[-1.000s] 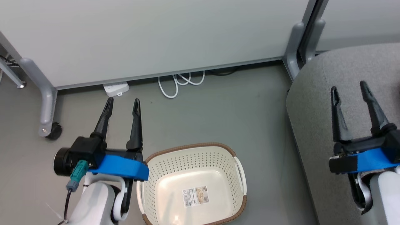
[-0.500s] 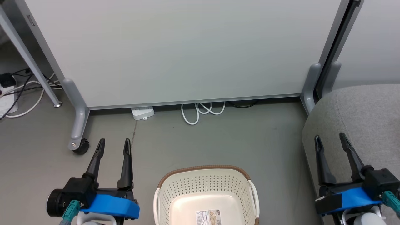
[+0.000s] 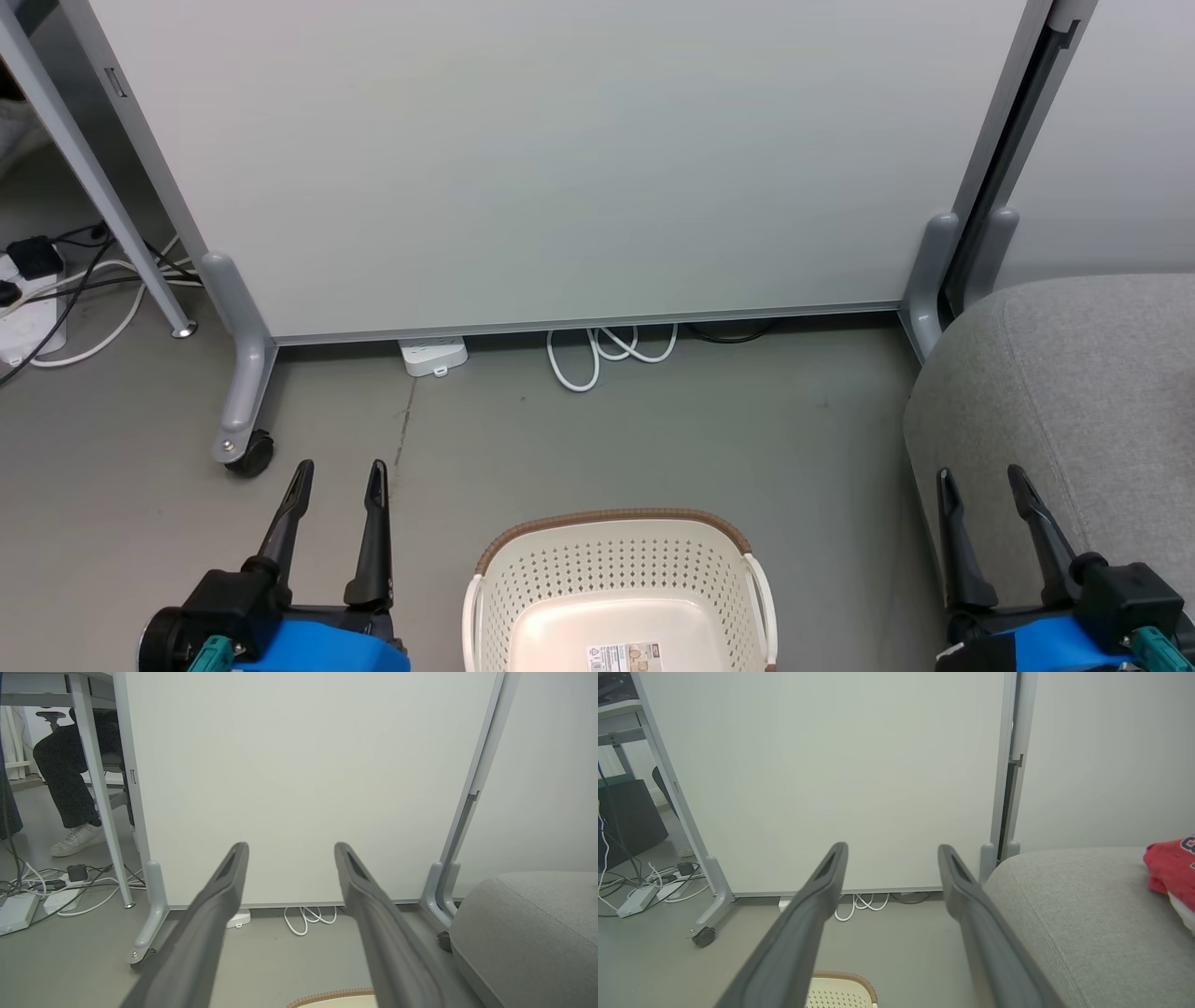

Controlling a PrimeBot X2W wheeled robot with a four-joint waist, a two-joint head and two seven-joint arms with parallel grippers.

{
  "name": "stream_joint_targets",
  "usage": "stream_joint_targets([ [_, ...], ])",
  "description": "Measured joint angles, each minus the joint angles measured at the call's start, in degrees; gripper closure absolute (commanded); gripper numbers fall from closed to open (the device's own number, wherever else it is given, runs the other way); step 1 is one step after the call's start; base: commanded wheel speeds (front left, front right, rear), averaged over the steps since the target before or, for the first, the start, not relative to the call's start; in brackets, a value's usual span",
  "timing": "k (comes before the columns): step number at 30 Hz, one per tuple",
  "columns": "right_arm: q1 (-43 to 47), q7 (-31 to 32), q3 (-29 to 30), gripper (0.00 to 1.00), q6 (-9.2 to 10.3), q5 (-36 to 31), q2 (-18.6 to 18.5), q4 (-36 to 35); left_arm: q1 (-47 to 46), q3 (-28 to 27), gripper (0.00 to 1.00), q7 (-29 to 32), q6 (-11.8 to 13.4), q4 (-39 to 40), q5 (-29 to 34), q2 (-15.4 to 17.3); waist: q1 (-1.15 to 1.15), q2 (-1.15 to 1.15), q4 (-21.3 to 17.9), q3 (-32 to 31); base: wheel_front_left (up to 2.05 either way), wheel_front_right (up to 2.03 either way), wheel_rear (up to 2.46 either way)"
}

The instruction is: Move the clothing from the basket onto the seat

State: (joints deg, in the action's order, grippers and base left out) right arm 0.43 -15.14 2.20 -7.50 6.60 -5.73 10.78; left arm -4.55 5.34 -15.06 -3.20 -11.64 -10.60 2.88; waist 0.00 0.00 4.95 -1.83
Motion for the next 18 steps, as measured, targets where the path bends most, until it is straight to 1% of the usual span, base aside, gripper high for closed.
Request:
stream_joint_targets([
  [18,0.9,0.0,0.3,0.00,0.00,0.2,1.1,0.6,0.5,1.0,0.00,0.0,0.4,-1.2,-1.3,-0.1,-0.01,0.00,0.0,-0.9,0.00,0.00,0.00],
])
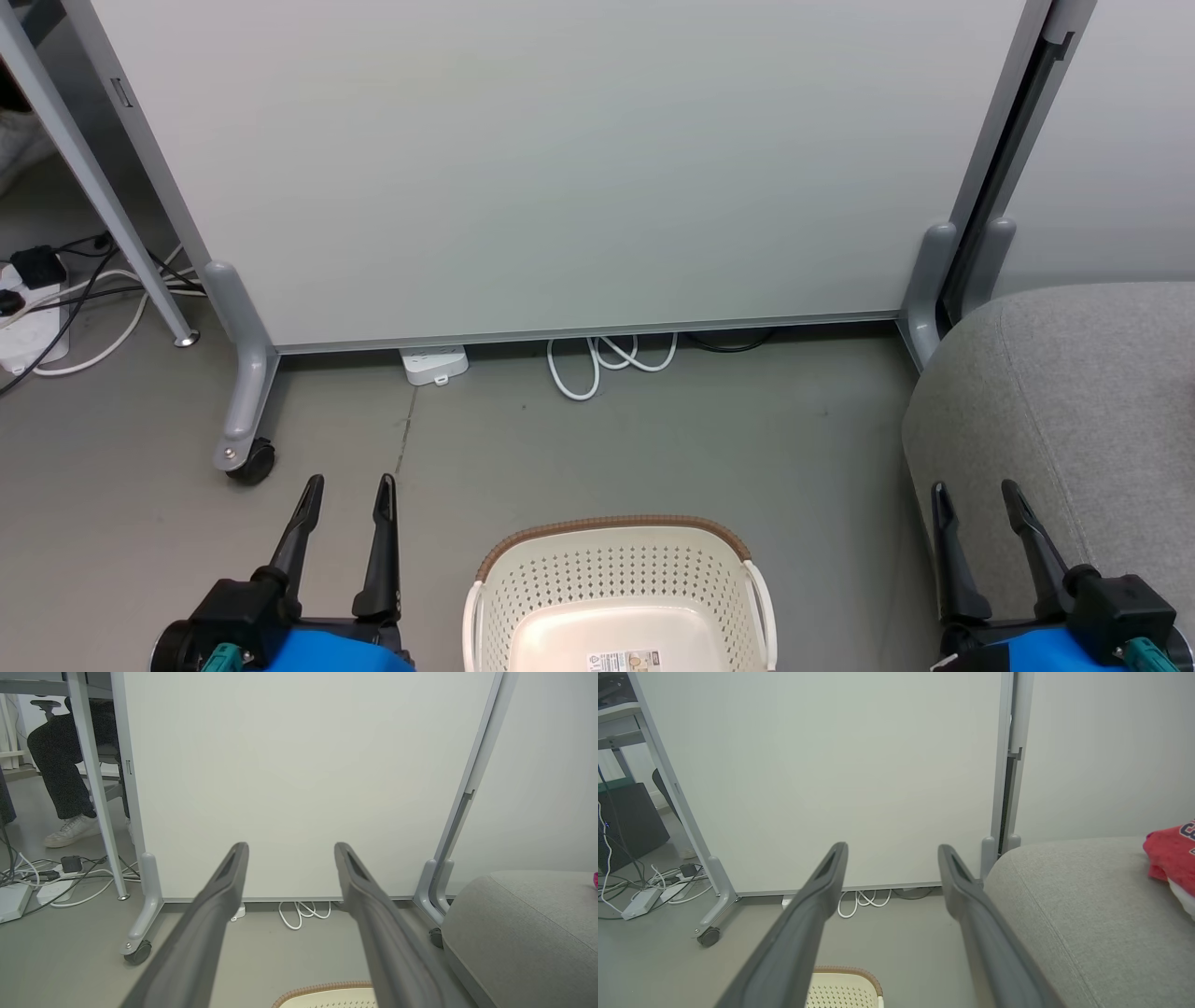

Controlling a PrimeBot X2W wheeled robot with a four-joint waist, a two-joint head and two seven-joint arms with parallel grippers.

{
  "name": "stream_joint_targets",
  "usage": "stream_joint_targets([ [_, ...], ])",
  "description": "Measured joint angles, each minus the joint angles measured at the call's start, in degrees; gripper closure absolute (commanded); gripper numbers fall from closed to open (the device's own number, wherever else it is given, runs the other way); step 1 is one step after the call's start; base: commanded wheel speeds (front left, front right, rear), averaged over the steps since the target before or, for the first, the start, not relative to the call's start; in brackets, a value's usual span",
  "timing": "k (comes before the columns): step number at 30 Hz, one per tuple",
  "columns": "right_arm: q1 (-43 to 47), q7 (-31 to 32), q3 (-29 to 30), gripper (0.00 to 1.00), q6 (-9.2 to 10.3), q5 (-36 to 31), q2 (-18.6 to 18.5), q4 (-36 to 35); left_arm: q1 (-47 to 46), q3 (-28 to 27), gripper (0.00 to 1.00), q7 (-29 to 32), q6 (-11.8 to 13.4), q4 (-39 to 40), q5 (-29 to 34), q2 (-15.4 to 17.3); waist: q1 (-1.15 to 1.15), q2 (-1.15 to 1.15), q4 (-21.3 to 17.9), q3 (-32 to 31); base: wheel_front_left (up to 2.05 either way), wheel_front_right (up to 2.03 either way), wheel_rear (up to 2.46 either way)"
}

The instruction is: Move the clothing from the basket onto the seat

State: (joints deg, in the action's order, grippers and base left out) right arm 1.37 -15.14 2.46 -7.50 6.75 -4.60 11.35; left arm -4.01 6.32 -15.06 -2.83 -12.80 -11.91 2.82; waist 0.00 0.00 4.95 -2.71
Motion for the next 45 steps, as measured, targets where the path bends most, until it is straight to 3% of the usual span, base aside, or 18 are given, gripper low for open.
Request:
stream_joint_targets([
  [3,0.0,0.0,0.0,0.00,0.00,0.0,0.1,0.0,0.1,0.0,0.00,0.0,0.2,-0.2,0.2,0.0,0.00,0.00,0.0,0.0,0.00,0.00,0.00],
  [4,0.0,0.0,0.0,1.00,0.00,0.0,0.1,0.1,0.1,0.0,1.00,0.0,0.2,-0.3,0.2,0.0,0.00,0.00,0.0,0.0,0.00,0.00,0.00],
  [11,0.9,0.5,-0.1,1.00,-0.01,0.9,0.4,3.6,2.4,-0.1,1.00,0.5,0.2,-3.6,-0.8,-0.2,0.00,0.00,-0.1,0.0,0.00,0.00,0.00],
  [45,-1.4,8.9,1.5,1.00,0.00,34.7,0.9,3.4,1.5,-4.9,1.00,9.0,-1.6,-2.9,-32.6,-0.2,0.00,0.00,-1.4,0.8,0.00,0.00,0.00],
])
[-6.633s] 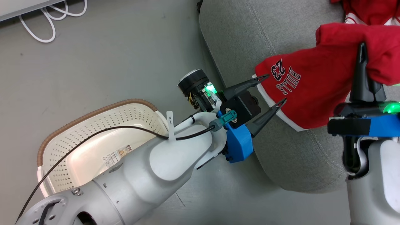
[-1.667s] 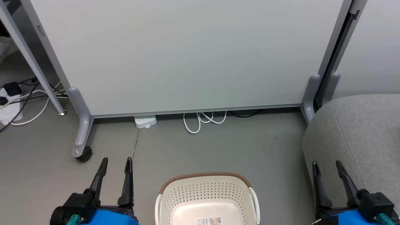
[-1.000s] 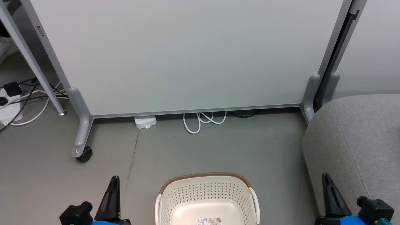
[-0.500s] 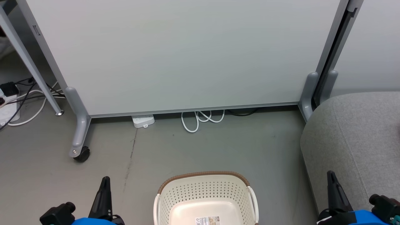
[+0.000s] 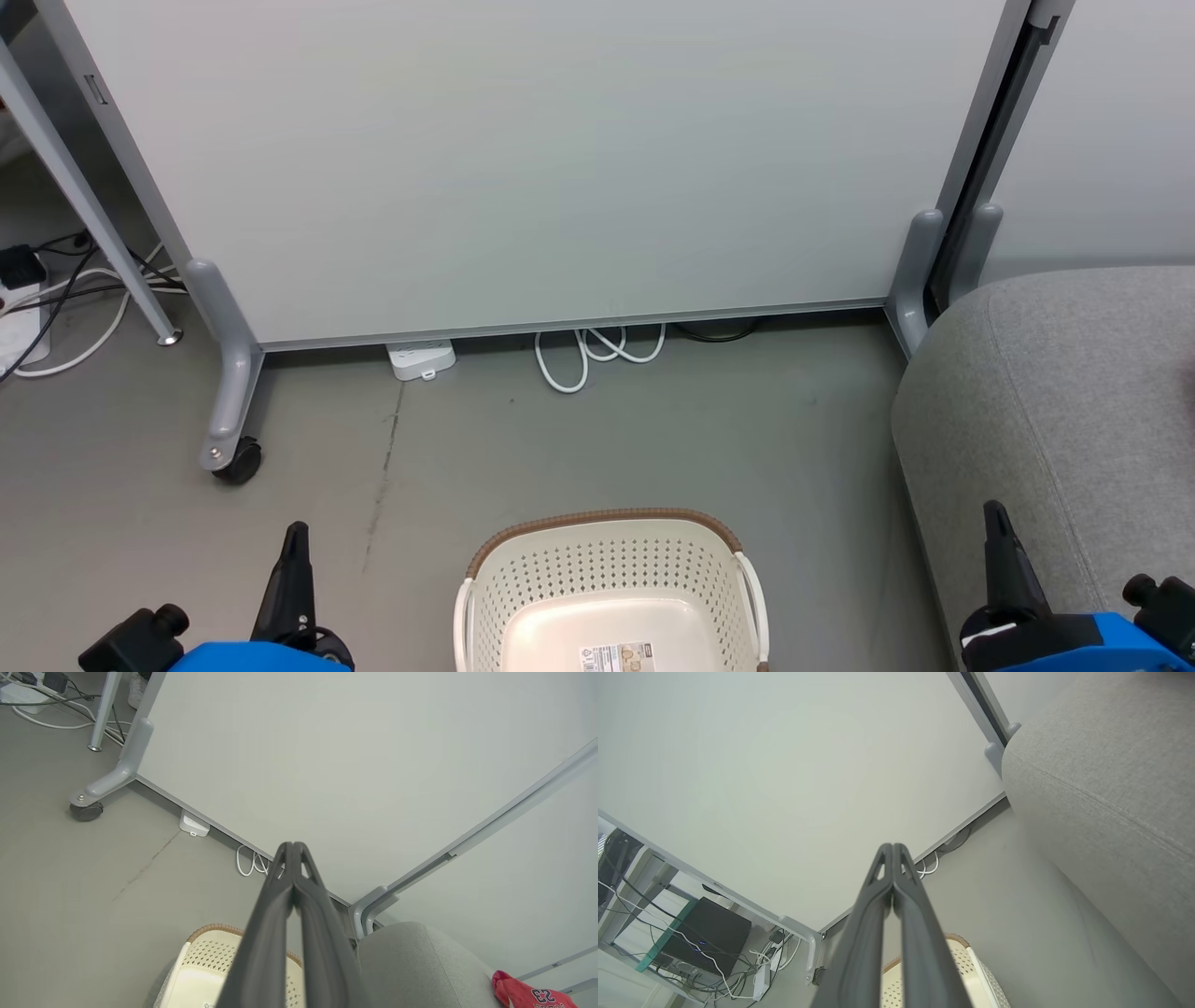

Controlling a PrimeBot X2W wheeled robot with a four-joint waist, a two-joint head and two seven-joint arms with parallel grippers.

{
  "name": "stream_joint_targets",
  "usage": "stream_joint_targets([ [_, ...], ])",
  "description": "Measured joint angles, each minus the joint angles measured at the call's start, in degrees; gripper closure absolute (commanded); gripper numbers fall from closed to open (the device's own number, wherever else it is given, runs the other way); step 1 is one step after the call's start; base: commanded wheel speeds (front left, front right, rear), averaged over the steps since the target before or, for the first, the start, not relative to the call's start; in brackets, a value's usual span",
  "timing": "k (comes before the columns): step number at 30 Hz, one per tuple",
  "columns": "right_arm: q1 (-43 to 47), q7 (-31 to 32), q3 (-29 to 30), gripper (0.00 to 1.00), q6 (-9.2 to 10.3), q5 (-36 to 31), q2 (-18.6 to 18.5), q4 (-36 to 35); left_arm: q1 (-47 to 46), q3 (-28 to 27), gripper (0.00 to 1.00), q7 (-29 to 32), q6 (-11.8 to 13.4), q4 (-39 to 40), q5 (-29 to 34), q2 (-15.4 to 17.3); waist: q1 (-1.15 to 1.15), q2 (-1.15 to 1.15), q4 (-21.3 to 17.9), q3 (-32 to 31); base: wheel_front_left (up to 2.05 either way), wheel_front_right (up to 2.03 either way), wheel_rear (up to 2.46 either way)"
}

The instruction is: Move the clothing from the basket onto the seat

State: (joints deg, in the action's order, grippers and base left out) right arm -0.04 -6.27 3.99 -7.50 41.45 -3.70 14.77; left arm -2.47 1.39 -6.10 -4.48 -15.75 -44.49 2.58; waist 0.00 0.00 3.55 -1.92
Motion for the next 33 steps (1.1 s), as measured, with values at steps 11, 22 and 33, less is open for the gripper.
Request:
stream_joint_targets([
  [11,-1.2,2.2,0.3,1.00,0.00,8.5,0.1,-0.1,-0.7,-1.3,1.00,2.0,-0.3,0.3,-8.1,0.0,0.00,0.00,-0.4,0.3,0.00,0.00,0.00],
  [22,-2.0,4.1,0.8,1.00,0.00,16.2,0.3,-0.2,-1.1,-2.7,1.00,4.1,-0.8,0.6,-15.3,0.0,0.00,0.00,-0.9,0.5,0.00,0.00,0.00],
  [33,-2.6,5.8,1.2,1.00,0.00,23.1,0.3,-0.3,-1.4,-3.5,1.00,5.6,-1.2,0.8,-21.8,0.0,0.00,0.00,-1.3,0.8,0.00,0.00,0.00],
])
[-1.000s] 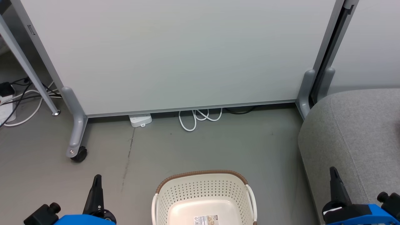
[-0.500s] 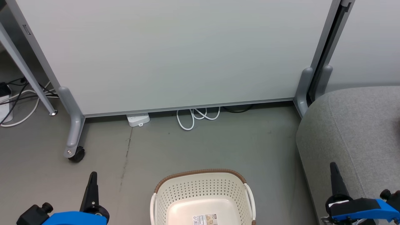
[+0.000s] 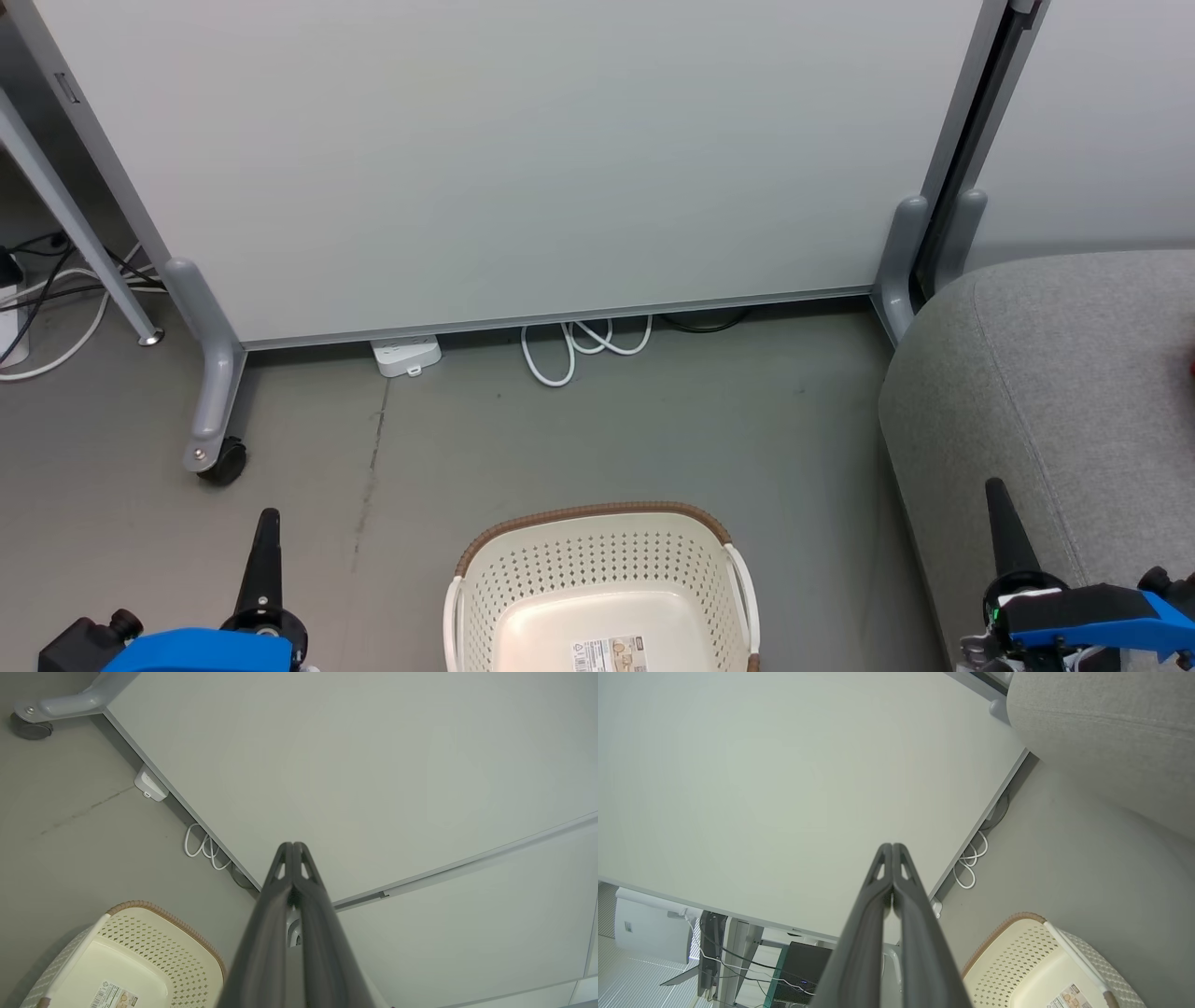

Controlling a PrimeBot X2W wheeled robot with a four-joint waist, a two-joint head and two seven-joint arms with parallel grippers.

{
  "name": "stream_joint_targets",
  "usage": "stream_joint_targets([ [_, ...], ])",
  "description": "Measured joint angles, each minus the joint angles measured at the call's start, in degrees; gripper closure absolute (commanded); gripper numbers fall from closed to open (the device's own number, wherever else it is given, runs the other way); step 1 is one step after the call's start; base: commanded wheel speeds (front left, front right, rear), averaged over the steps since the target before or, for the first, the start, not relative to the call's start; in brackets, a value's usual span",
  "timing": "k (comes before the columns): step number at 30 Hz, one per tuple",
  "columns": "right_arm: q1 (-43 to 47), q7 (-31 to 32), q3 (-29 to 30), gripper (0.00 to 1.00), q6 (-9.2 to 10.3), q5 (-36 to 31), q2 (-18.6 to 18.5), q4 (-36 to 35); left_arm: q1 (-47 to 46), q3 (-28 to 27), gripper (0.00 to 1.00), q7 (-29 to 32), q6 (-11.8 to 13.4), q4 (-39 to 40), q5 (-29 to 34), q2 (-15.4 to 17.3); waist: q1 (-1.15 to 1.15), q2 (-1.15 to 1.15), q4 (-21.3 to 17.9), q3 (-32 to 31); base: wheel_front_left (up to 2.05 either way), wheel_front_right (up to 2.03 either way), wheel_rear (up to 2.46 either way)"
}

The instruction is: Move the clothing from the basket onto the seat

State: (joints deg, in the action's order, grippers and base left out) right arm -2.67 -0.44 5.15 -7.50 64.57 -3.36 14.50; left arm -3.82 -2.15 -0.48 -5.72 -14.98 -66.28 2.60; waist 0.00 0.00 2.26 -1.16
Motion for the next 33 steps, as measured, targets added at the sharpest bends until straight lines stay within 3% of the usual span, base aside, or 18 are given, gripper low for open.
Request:
stream_joint_targets([
  [33,-2.0,4.4,0.9,1.00,0.00,17.2,0.2,-0.2,-1.2,-2.8,1.00,4.4,-1.0,0.5,-16.2,0.1,0.00,0.00,-1.3,0.8,0.00,0.00,0.00],
])
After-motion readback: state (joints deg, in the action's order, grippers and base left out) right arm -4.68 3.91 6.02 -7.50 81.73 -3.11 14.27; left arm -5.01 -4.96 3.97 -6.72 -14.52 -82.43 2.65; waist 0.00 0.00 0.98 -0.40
